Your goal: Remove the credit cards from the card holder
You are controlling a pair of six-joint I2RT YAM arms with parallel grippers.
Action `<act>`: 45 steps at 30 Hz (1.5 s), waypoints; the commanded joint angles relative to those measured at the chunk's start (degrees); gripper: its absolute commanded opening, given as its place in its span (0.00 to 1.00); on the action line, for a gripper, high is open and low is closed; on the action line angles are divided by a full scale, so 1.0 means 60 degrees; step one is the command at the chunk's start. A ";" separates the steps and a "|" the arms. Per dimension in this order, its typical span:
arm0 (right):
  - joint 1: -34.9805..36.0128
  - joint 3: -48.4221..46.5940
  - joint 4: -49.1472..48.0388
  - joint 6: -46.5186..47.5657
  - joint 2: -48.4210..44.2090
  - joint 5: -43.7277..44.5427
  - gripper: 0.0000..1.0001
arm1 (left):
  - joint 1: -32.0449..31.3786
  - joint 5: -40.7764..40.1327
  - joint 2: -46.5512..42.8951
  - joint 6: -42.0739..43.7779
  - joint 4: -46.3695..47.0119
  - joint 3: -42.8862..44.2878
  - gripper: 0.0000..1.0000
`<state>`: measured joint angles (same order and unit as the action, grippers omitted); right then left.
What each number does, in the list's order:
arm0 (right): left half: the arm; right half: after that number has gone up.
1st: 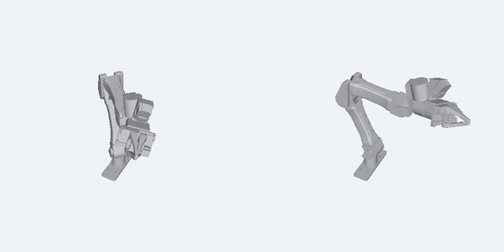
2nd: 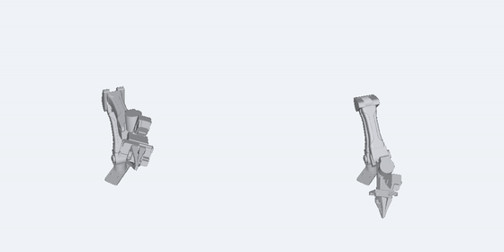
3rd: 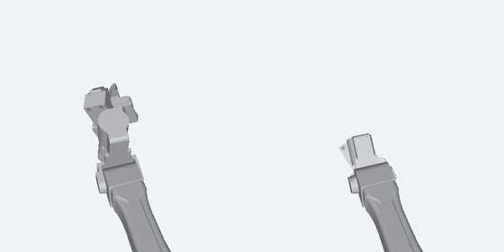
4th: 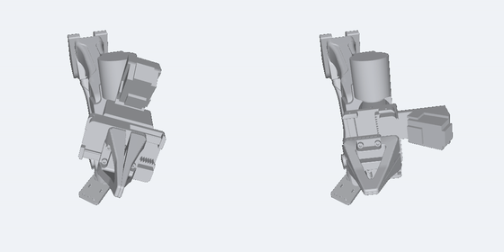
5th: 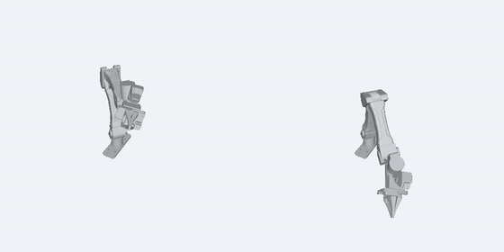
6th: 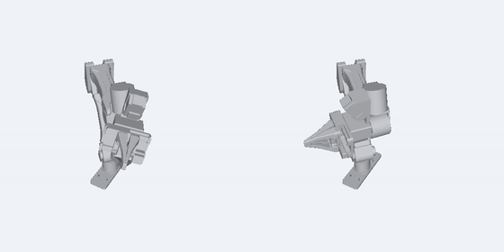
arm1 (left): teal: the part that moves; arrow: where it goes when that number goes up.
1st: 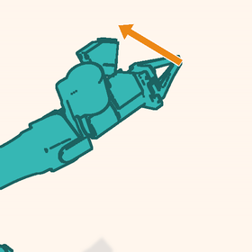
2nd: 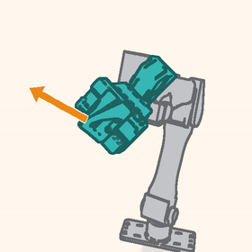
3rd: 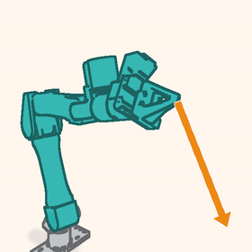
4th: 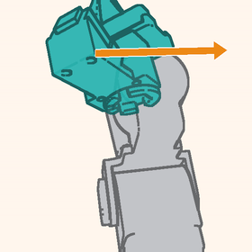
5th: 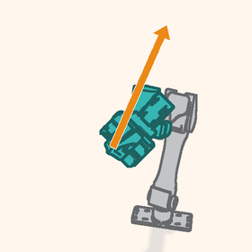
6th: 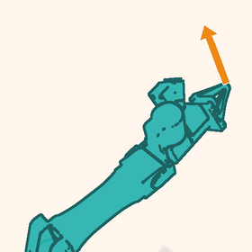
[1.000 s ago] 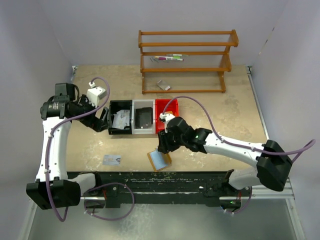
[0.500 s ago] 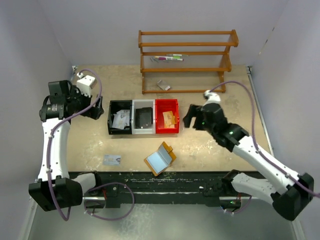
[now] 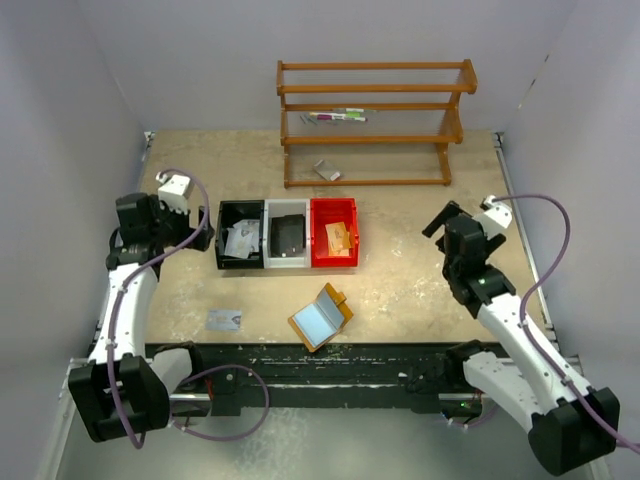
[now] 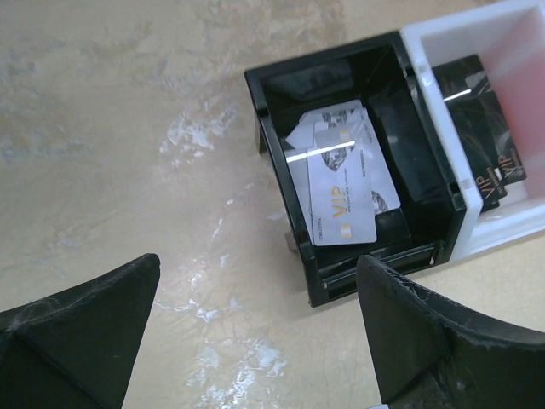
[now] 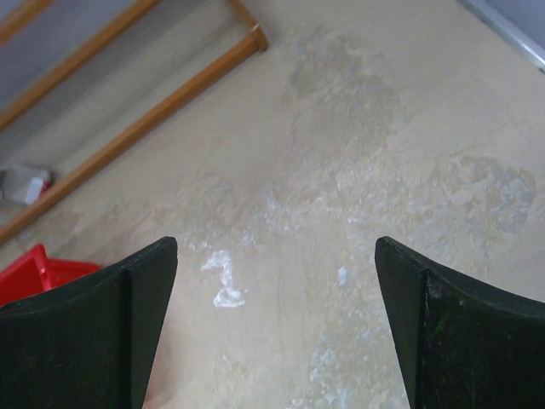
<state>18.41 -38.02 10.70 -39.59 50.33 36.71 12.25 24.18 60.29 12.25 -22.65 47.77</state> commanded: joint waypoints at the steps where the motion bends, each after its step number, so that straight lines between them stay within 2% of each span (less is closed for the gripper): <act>1: -0.0011 0.0952 -0.2134 -0.0221 -0.1071 0.1669 1.00 | 0.0051 -0.0093 -0.0321 -0.0608 0.2185 -0.1193 0.99; 3: -0.0013 0.1587 -0.2769 0.0178 -0.1446 0.1682 1.00 | 0.0040 -0.0106 -0.0245 -0.0729 0.2582 -0.1612 0.99; 6: -0.0019 0.1766 -0.2218 0.0487 -0.1418 0.1638 1.00 | 0.0042 -0.0305 0.0131 -0.0888 0.3219 -0.2096 0.99; 9: 0.0006 0.1624 -0.1401 0.0128 -0.0973 0.2227 1.00 | 0.0041 -0.0471 0.0401 -0.1194 0.3804 -0.2610 0.99; 11: 0.0007 0.1815 -0.1819 0.0307 -0.0877 0.2493 1.00 | 0.0050 -0.0399 0.0378 -0.1286 0.4280 -0.3025 0.99; 14: 0.0005 0.1886 -0.1222 -0.1238 -0.1006 0.3601 1.00 | 0.0048 -0.0626 0.0043 -0.1753 0.5089 -0.3722 0.99; 16: 0.0005 0.2100 -0.1143 -0.1496 -0.1313 0.3978 1.00 | 0.0047 -0.0614 -0.0173 -0.1761 0.5486 -0.4136 0.99; 17: 0.0007 0.2315 -0.1880 -0.0979 -0.1572 0.4026 1.00 | 0.0039 -0.0711 -0.0274 -0.1809 0.5669 -0.4358 0.99; 19: 0.0000 0.3113 -0.3866 0.1363 -0.2407 0.3207 1.00 | 0.0051 -0.0797 -0.0497 -0.1884 0.6089 -0.4768 0.99; 24: 0.0007 0.3749 -0.4454 0.2553 -0.3478 0.2269 1.00 | 0.0048 -0.0668 -0.1047 -0.1843 0.6450 -0.5333 0.99; 28: 0.0001 0.3964 -0.4417 0.3079 -0.4361 0.2233 1.00 | 0.0048 -0.0899 -0.1781 -0.1894 0.6450 -0.5687 0.99; 31: 0.0007 0.4104 -0.4794 0.4518 -0.4855 0.1633 1.00 | 0.0037 -0.1137 -0.2792 -0.1970 0.6353 -0.6095 0.99; 34: 0.0004 0.4062 -0.4333 0.4839 -0.4994 0.1546 1.00 | 0.0021 -0.1204 -0.3632 -0.1992 0.6310 -0.6425 0.99; 36: 0.0002 0.4180 -0.3738 0.4872 -0.5116 0.1365 1.00 | 0.0016 -0.1216 -0.3583 -0.1989 0.6280 -0.6400 0.99; 39: 0.0007 0.4665 -0.3970 0.4984 -0.5454 0.1439 1.00 | 0.0019 -0.1218 -0.3623 -0.1985 0.6276 -0.6412 0.99; 42: 0.0006 0.4689 -0.4161 0.4680 -0.4797 0.1321 1.00 | 0.0014 -0.1271 -0.4029 -0.2009 0.6192 -0.6565 0.99; 45: -0.0001 0.4773 -0.4808 0.4682 -0.3991 0.1505 1.00 | 0.0003 -0.1443 -0.5067 -0.2073 0.6028 -0.6984 0.99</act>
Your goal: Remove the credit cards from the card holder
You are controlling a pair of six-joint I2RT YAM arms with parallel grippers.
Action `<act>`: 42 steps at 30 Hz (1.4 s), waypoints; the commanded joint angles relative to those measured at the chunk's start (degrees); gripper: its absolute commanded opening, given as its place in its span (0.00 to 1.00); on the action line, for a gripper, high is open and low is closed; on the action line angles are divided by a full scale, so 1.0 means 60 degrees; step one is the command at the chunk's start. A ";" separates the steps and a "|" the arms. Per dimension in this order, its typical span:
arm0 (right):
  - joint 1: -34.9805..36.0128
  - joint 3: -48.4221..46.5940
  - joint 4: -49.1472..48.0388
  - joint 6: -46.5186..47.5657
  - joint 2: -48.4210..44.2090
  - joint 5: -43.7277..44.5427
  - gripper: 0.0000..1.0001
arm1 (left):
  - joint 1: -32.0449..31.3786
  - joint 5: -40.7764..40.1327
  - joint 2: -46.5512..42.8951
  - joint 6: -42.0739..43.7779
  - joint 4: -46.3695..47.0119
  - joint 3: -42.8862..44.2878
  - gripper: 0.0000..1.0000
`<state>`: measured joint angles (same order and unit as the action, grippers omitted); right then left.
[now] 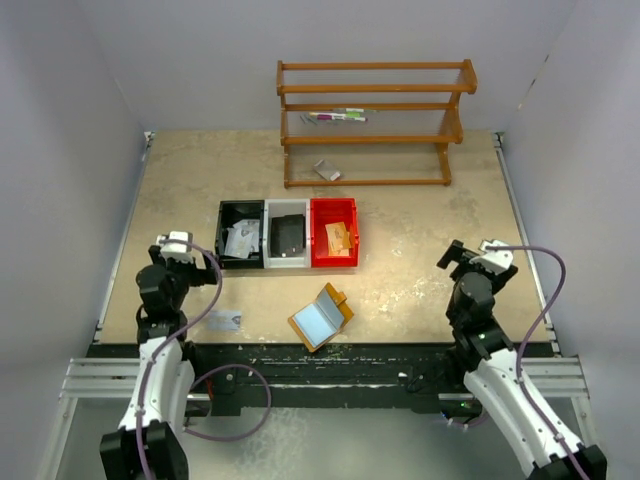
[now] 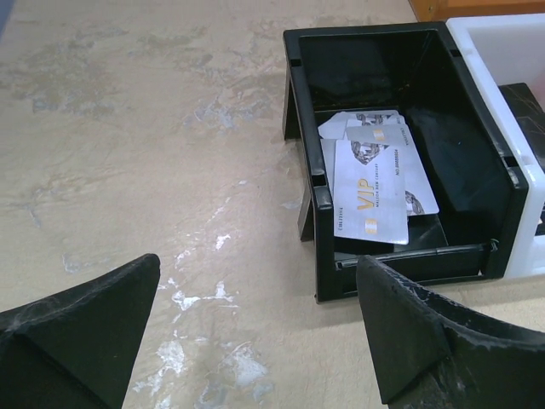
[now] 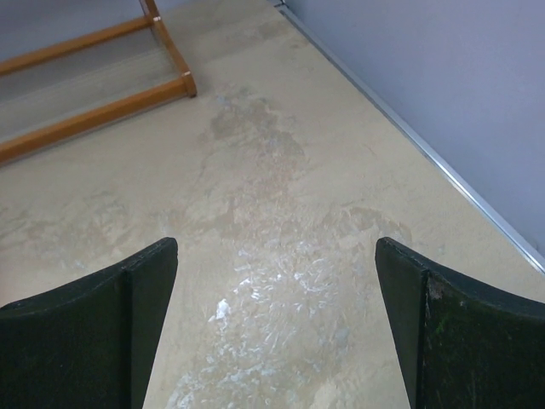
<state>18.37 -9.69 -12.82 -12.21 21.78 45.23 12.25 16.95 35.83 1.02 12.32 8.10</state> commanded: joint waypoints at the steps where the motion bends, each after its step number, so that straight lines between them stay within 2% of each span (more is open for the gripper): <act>1: 0.0013 0.0072 -0.1104 0.0019 0.1166 0.0425 1.00 | -0.0039 -0.0438 -0.1191 -0.0246 0.0166 -0.0475 0.99; 2: 0.0012 0.0038 -0.1238 -0.0045 0.1415 0.0925 1.00 | -0.0067 -0.0534 -0.1317 -0.0269 0.0107 -0.0517 0.99; 5: 0.0064 0.0093 -0.1761 0.0511 0.1407 0.0740 1.00 | -0.0092 -0.0136 -0.1861 -0.0154 0.0196 -0.0888 0.99; 9: 0.0075 0.0540 -0.2720 0.1646 0.1396 -0.1116 1.00 | -0.0081 -0.0042 -0.2167 -0.0107 0.0013 -0.0964 0.99; 12: 0.0073 0.0546 -0.2257 0.1393 0.1246 -0.1665 1.00 | -0.0085 -0.0042 -0.2085 -0.0098 0.0063 -0.0940 0.99; 18: 0.0073 0.0721 -0.2166 0.1467 0.0592 -0.1342 1.00 | -0.0079 0.0035 -0.2097 -0.0070 0.0050 -0.0943 0.99; 20: 0.0073 0.0655 -0.2173 0.1862 0.0776 -0.2287 1.00 | -0.0079 0.0241 -0.2248 0.0019 0.0000 -0.0989 0.99; 23: 0.0073 0.0595 -0.2043 0.1783 0.0750 -0.2730 1.00 | -0.0086 0.0061 -0.2277 -0.0049 -0.0046 -0.0982 0.99; 28: 0.0073 0.0617 -0.2017 0.1777 0.0634 -0.2782 1.00 | -0.0081 0.0051 -0.2454 -0.0047 -0.0109 -0.1030 0.99; 32: 0.0073 0.0403 -0.2433 0.1702 0.1559 -0.2554 1.00 | -0.0101 -0.0013 -0.2435 -0.0073 -0.0115 -0.1014 0.99; 37: 0.0073 0.0169 -0.2634 0.1319 0.2436 -0.1767 1.00 | -0.0097 0.0206 -0.1465 0.0040 0.0365 -0.0836 0.99; 42: 0.0073 -0.0105 -0.2765 0.1309 0.3267 -0.1773 1.00 | -0.0099 0.0305 -0.2185 0.0050 0.0061 -0.0982 0.99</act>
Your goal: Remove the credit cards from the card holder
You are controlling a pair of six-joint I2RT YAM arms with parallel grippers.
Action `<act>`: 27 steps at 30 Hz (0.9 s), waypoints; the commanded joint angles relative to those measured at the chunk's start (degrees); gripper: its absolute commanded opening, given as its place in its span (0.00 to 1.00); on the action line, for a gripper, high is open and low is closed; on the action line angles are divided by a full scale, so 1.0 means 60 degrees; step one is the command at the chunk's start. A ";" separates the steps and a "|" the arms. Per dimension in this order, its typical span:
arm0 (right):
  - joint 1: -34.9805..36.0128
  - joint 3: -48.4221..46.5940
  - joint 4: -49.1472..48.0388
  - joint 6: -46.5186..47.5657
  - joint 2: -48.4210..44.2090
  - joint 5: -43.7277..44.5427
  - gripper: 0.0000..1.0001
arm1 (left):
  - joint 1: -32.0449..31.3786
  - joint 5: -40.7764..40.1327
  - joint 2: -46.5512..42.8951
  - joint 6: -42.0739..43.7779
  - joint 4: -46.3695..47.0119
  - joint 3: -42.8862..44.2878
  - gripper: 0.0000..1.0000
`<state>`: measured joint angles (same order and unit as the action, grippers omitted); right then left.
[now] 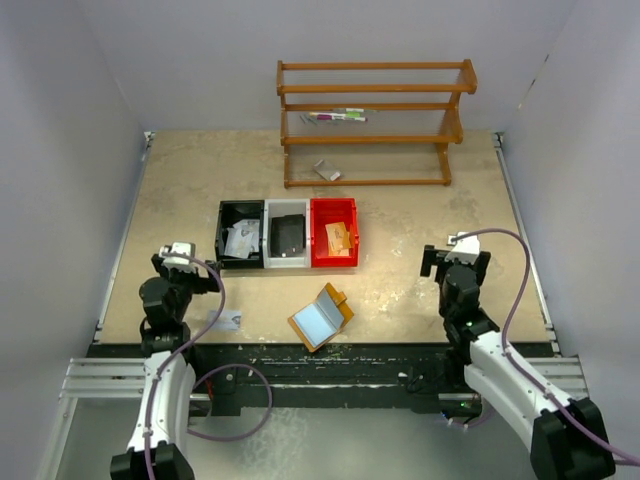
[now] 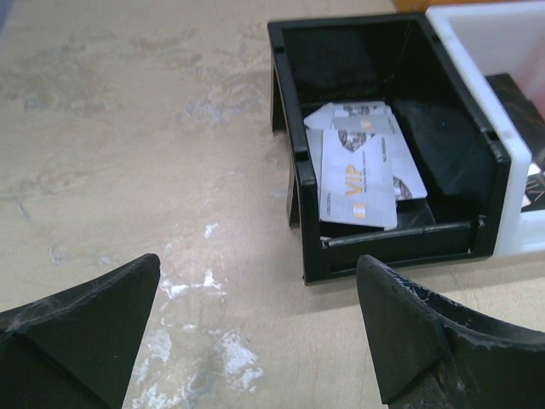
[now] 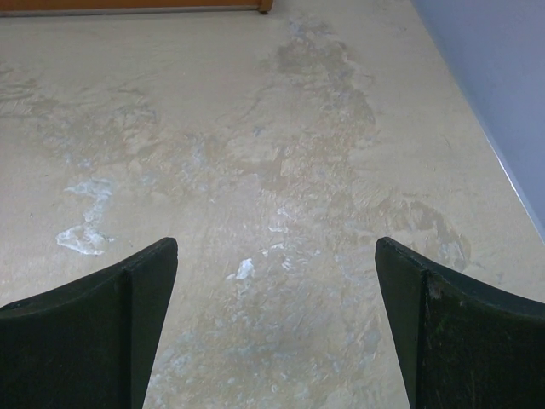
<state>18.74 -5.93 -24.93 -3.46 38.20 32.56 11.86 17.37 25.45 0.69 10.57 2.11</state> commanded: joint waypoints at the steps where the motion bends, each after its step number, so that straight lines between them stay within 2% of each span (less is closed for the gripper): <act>1: 0.0011 -0.0841 -0.0757 -0.0002 0.0792 0.0021 1.00 | -0.0032 0.0234 -0.0399 0.0109 0.0374 0.0028 0.99; 3: 0.0011 -0.0944 -0.0657 0.0073 0.0937 -0.0161 0.99 | -0.0029 0.0249 -0.0032 0.0119 0.0553 0.0103 0.99; 5: 0.0011 -0.0658 -0.0594 0.0102 0.0102 -0.0210 0.99 | -0.0037 0.0259 0.0140 0.0134 0.0624 0.0137 0.99; 8: -0.0004 0.0262 -0.0035 -0.0062 -0.2381 0.0158 1.00 | -0.0032 0.0286 -0.0136 0.0136 0.0517 0.0076 0.99; 10: -0.0005 0.0797 0.0708 0.0297 -0.4765 0.0155 1.00 | -0.0028 0.0302 -0.0191 0.0134 0.0488 0.0062 0.99; 12: -0.0006 0.1055 0.1206 0.0536 -0.5878 -0.0186 1.00 | -0.0031 0.0305 -0.0068 0.0154 0.0532 0.0086 0.99; 15: -0.0019 0.1025 0.1247 0.0253 -0.5670 -0.0365 1.00 | -0.0029 0.0328 0.0031 0.0172 0.0586 0.0102 0.99; 20: -0.0018 0.0684 -0.0139 -0.0200 -0.3053 0.0375 0.99 | -0.0039 0.0333 -0.0010 0.0165 0.0568 0.0091 0.99; 23: -0.0018 0.0878 0.0590 -0.0040 -0.4567 0.0171 1.00 | -0.0033 0.0325 -0.0017 0.0167 0.0568 0.0088 0.99; 27: -0.0019 0.0909 0.1089 0.0153 -0.5172 -0.0284 1.00 | -0.0043 0.0325 -0.0001 0.0168 0.0568 0.0099 0.99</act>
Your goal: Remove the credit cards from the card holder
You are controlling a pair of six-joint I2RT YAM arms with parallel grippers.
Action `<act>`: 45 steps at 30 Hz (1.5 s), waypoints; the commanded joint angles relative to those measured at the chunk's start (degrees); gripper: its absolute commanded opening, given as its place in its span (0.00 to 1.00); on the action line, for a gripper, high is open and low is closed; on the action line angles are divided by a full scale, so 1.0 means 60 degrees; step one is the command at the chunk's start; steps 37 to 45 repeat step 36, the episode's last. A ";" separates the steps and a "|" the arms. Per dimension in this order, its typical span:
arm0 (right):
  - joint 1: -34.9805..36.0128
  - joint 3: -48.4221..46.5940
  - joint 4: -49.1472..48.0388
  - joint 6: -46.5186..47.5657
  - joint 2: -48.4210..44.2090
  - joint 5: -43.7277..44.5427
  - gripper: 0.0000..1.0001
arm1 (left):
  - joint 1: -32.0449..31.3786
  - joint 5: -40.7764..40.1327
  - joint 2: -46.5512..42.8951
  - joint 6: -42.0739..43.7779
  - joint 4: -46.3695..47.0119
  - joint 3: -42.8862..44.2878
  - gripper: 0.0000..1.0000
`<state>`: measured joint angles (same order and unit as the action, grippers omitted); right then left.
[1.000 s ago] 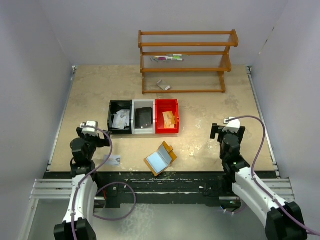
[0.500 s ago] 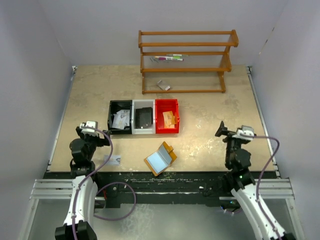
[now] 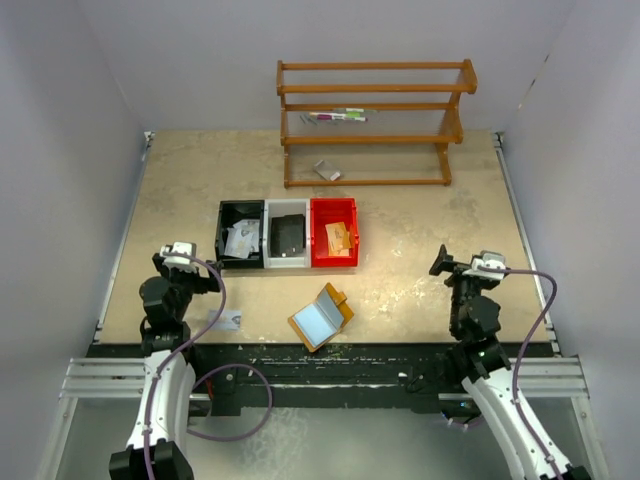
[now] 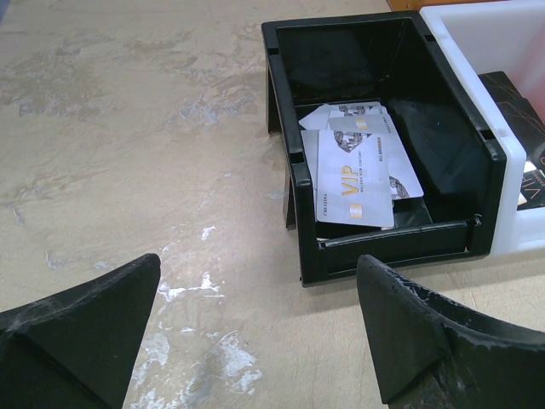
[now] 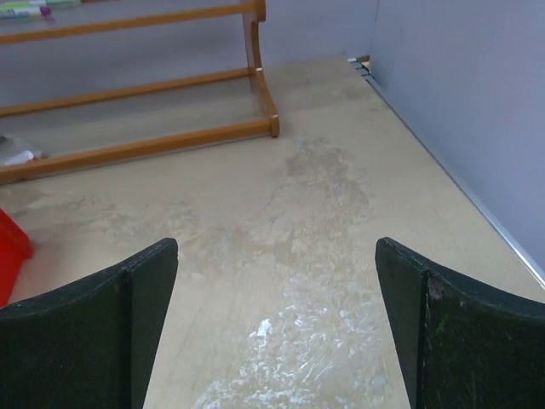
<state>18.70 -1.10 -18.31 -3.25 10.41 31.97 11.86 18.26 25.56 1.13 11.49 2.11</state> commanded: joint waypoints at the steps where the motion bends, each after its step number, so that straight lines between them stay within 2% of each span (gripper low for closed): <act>1: -0.0013 0.0101 -0.0114 0.0122 -0.0411 -0.0173 1.00 | -0.0050 0.0171 -0.0026 0.0097 0.0415 0.0102 0.99; 7: -0.0011 -0.0081 -0.0949 0.0277 0.1087 -0.0461 0.99 | -0.0051 0.0171 -0.0050 0.0094 0.0400 0.0077 0.99; 12: -0.0012 -0.0053 -0.0346 0.0553 0.0164 -0.1158 1.00 | -0.0043 0.0179 -0.0027 0.0095 0.0415 0.0084 0.99; 19: -0.0012 0.0016 -0.0767 0.0356 0.0614 -0.0789 1.00 | -0.0043 0.0179 -0.0026 0.0094 0.0415 0.0087 0.99; 45: -0.0015 0.0034 -0.0725 0.0366 0.0534 -0.0769 1.00 | -0.0038 0.0206 0.0065 0.0105 0.0478 0.0108 0.99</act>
